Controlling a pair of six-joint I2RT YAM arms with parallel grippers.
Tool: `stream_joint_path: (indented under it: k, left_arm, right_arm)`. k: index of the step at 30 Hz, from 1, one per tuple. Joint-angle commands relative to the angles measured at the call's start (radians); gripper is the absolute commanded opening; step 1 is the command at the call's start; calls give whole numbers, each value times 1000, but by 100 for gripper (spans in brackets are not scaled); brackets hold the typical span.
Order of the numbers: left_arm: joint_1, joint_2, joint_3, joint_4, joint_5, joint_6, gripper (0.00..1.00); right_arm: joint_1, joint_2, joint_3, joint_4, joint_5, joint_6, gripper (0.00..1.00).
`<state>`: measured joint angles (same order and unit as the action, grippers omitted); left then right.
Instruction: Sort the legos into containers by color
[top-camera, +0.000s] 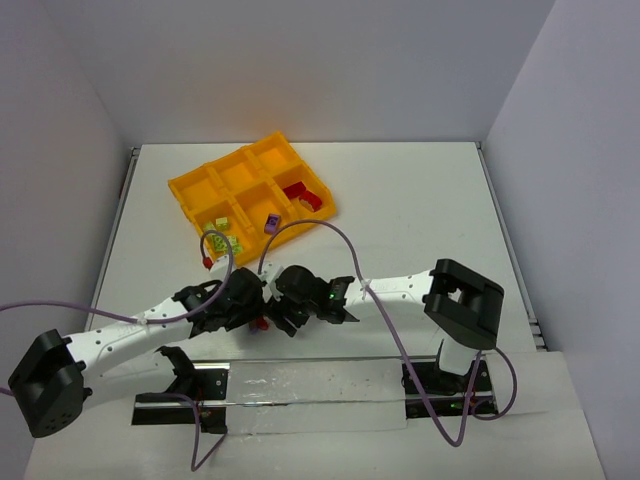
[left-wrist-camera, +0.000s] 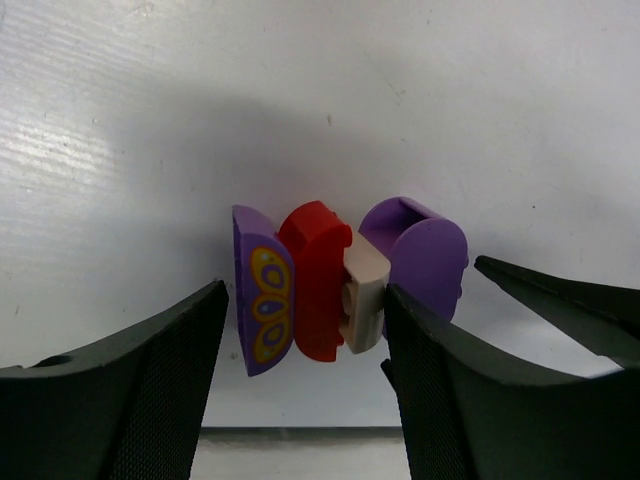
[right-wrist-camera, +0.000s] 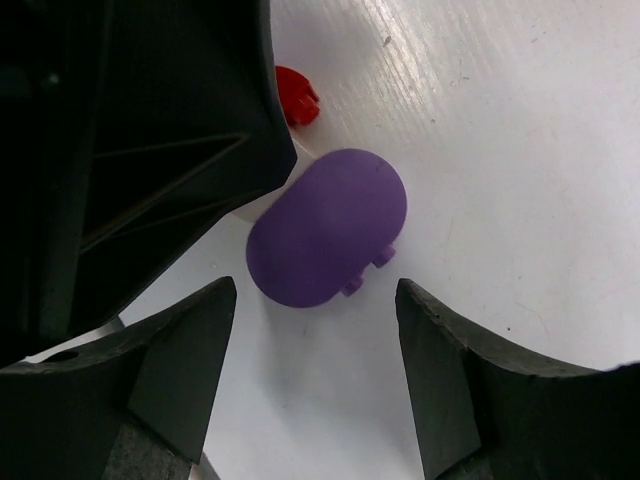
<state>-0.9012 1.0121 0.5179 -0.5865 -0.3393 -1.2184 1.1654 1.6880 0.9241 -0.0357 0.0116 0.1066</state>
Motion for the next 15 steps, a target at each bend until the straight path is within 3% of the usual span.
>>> stream_joint_path:
  k: [1, 5, 10, 12, 15]
  left_arm:
    - [-1, 23, 14, 72, 46, 6, 69]
    - [3, 13, 4, 69, 47, 0, 63]
    - [8, 5, -16, 77, 60, -6, 56]
    - [13, -2, -26, 84, 67, -12, 50]
    - [18, -14, -37, 92, 76, -13, 41]
  right_arm:
    - [2, 30, 44, 103, 8, -8, 72]
    - [-3, 20, 20, 143, 30, -8, 65]
    - [-16, 22, 10, 173, 34, -10, 50]
    - [-22, 21, 4, 186, 32, -4, 39]
    - [-41, -1, -21, 205, 19, 10, 31]
